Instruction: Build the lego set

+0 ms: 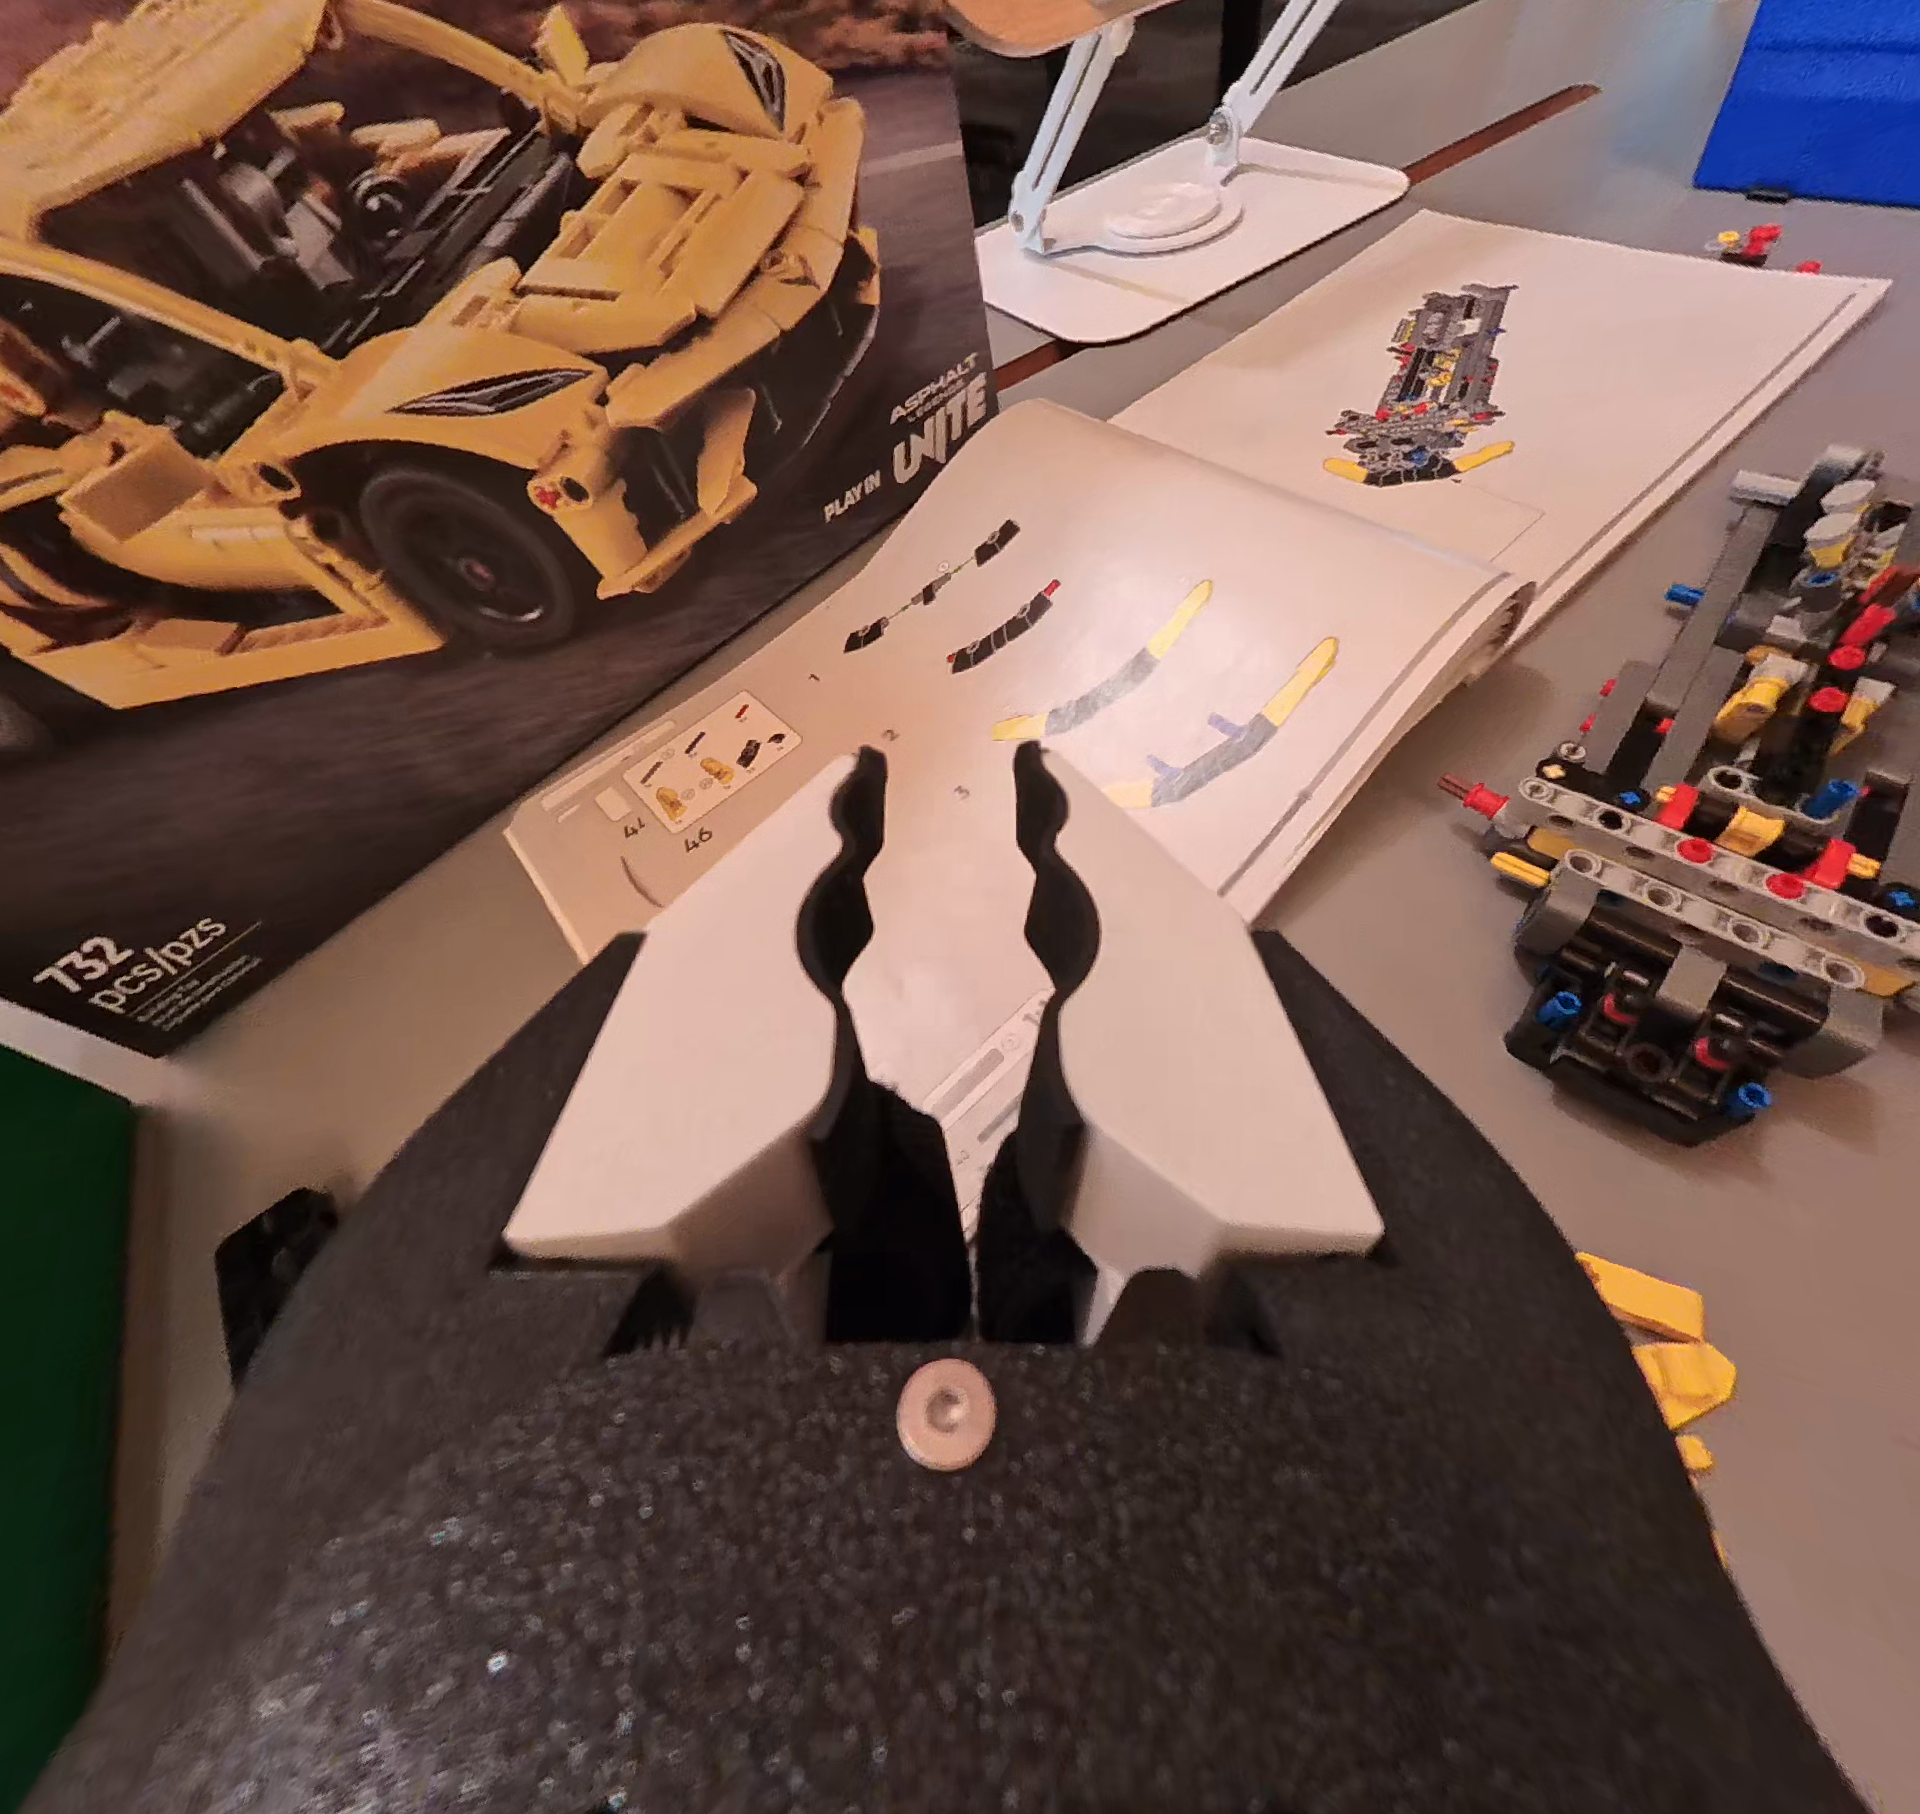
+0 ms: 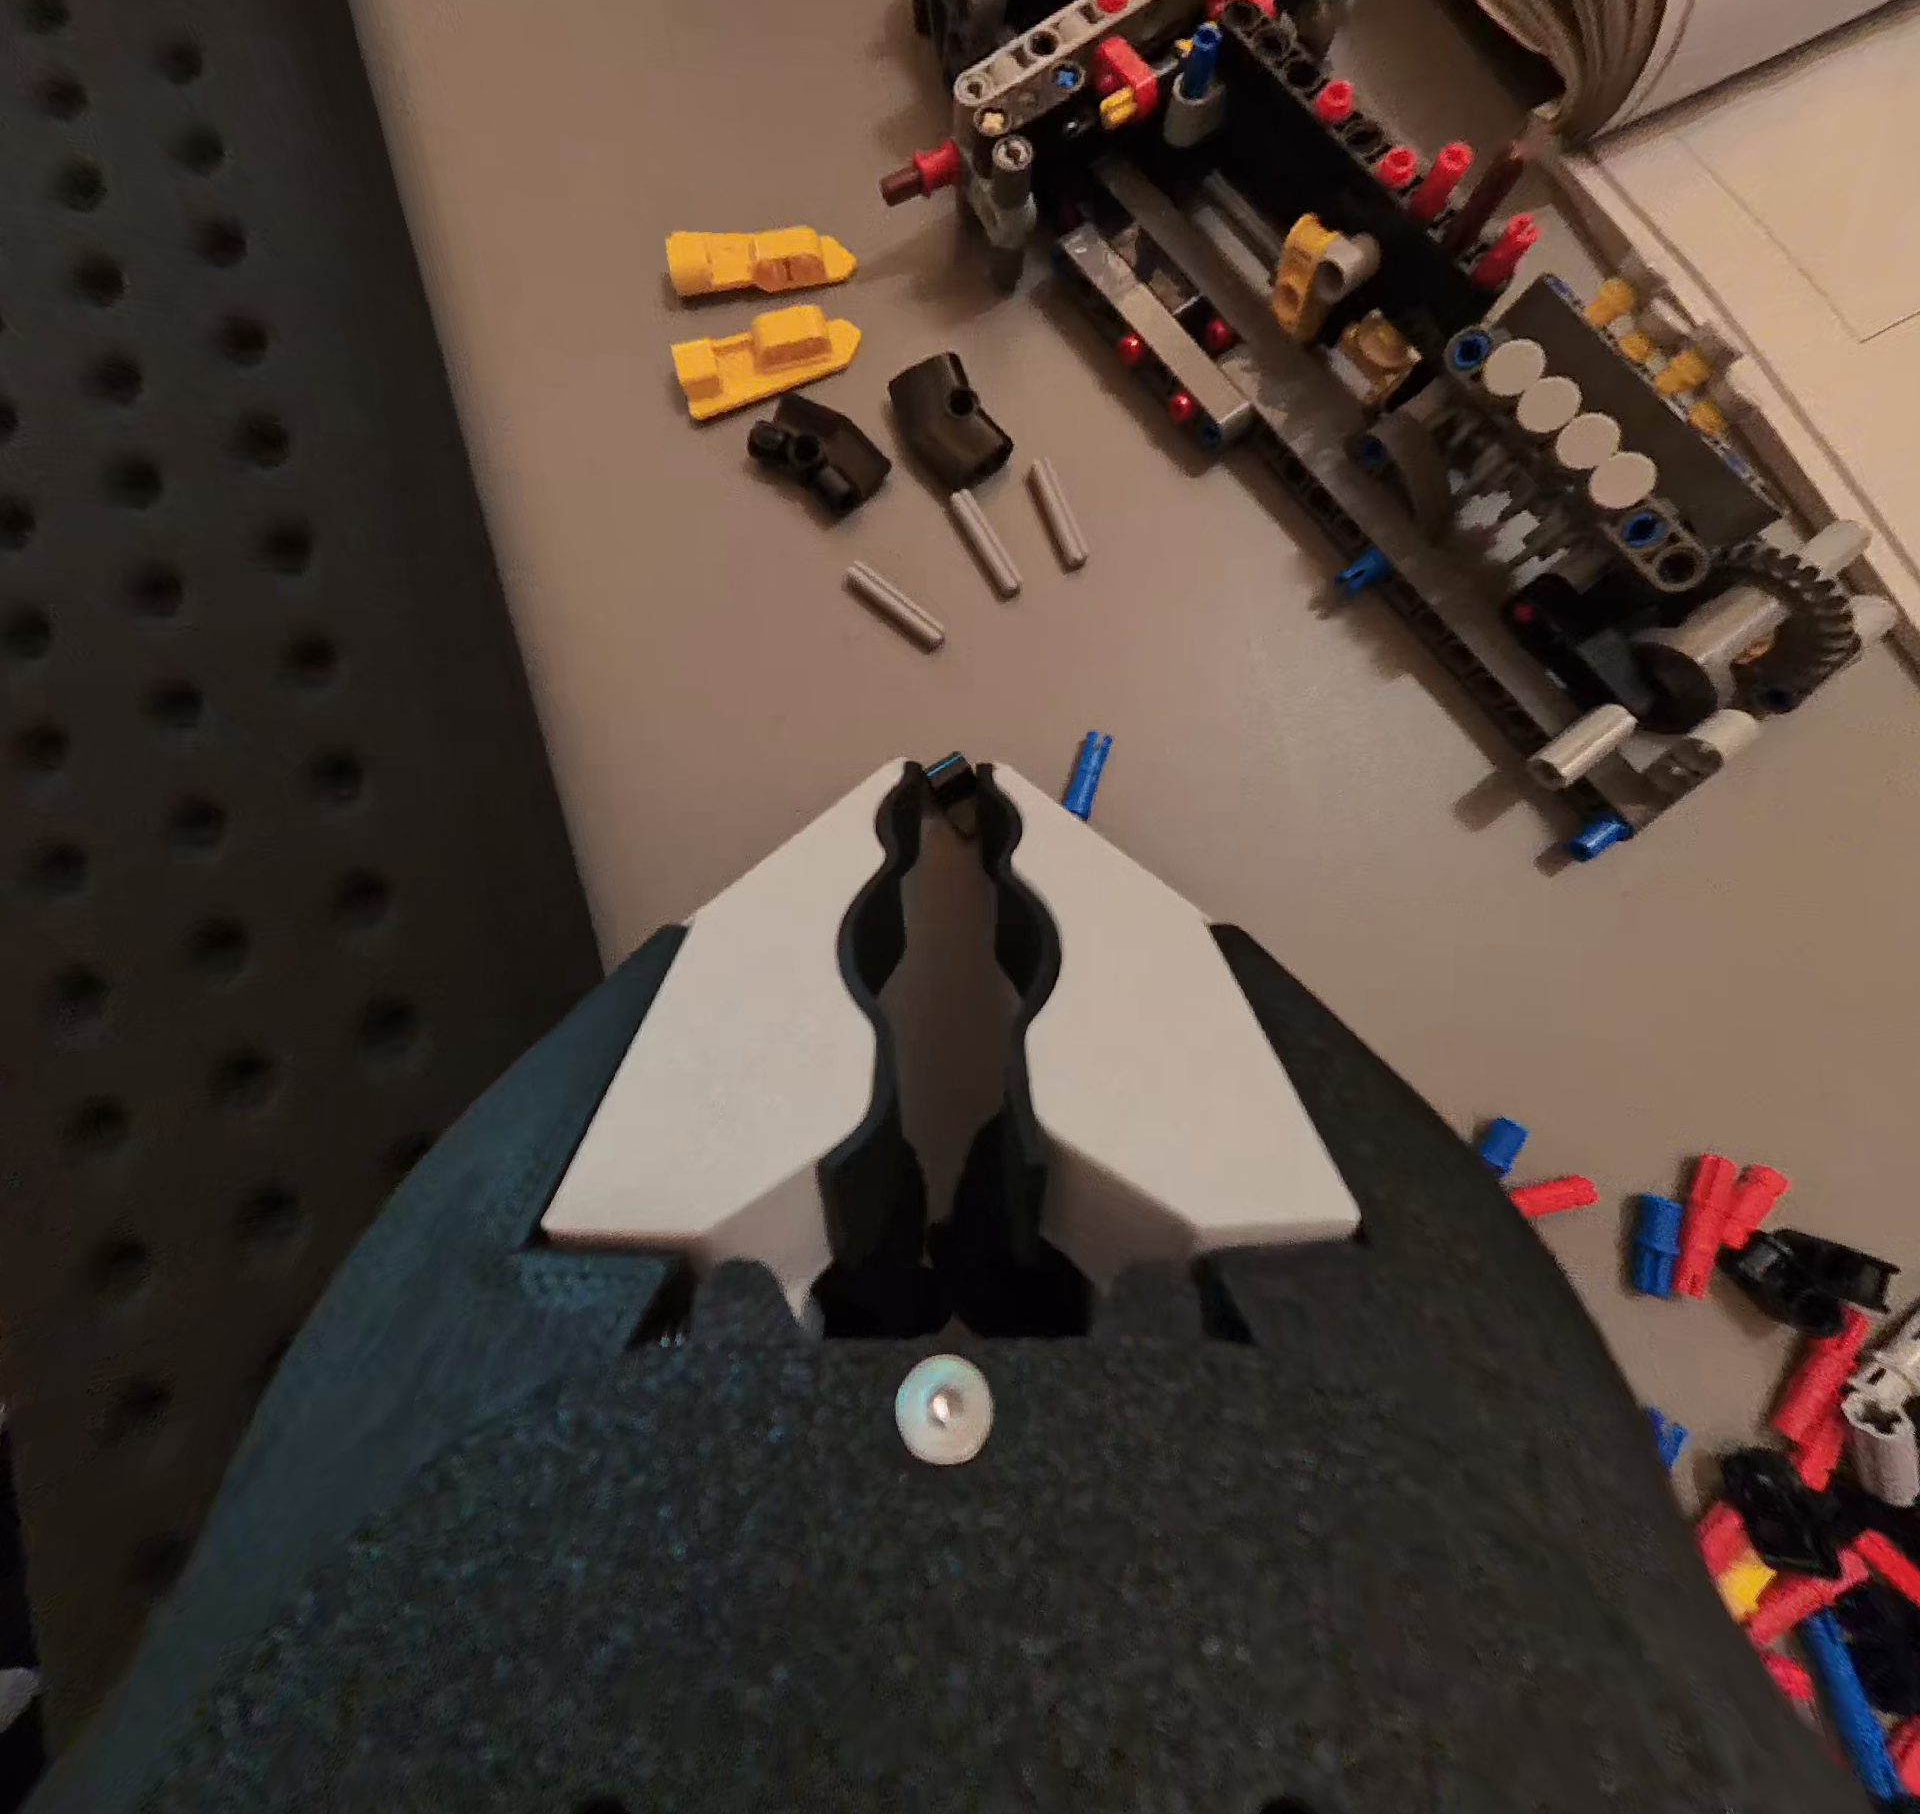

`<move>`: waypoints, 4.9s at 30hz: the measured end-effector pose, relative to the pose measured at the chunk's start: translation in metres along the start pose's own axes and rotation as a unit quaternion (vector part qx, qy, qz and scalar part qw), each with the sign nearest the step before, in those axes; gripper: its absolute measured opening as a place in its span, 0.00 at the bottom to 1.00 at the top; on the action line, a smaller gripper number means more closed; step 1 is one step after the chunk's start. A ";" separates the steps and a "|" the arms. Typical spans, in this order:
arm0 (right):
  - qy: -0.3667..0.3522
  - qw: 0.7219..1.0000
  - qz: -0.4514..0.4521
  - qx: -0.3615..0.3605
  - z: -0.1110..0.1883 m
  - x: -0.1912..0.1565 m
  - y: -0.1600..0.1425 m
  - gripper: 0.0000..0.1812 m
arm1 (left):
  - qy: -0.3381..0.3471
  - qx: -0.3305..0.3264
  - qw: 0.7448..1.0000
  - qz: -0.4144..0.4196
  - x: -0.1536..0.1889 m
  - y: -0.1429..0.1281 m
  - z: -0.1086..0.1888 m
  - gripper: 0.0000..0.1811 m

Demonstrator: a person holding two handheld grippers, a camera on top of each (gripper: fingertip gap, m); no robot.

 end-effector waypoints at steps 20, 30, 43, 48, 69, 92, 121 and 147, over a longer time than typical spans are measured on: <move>0.291 0.723 -0.400 0.483 -0.009 0.005 0.153 0.04 | -0.447 0.122 0.875 0.141 0.155 0.052 0.034 0.12; 0.230 0.778 -0.376 0.448 -0.017 0.005 0.149 0.05 | -0.418 0.104 0.895 0.119 0.152 0.045 0.026 0.05; 0.161 0.827 -0.332 0.425 -0.015 0.008 0.141 0.03 | -0.423 0.086 0.895 0.112 0.146 0.039 0.027 0.02; 0.145 0.823 -0.334 0.435 -0.011 0.013 0.137 0.00 | -0.410 0.103 0.898 0.123 0.136 0.041 0.028 0.00; 0.105 0.871 -0.302 0.373 -0.025 0.006 0.136 0.08 | -0.164 0.118 0.945 -0.255 0.159 0.028 0.025 0.00; 0.396 0.731 -0.417 0.369 -0.019 -0.004 0.133 0.03 | -0.240 0.202 0.919 -0.241 0.169 0.039 0.052 0.00; 0.089 0.986 0.137 0.014 -0.026 -0.005 0.027 0.02 | -0.287 0.087 0.919 -0.255 0.180 0.003 0.026 0.00; -0.013 0.962 -0.133 0.239 -0.022 -0.015 0.101 0.02 | -0.250 0.082 0.937 -0.230 0.186 0.010 0.021 0.00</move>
Point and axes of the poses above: each gripper's, where its closed fingertips meet, z back along the fingers, y out of its top, x = y × z across the jaws, the point moved 5 cm from there along z, back along the fingers, and after that the axes turned 3 degrees about -y, right-handed, at the moved point
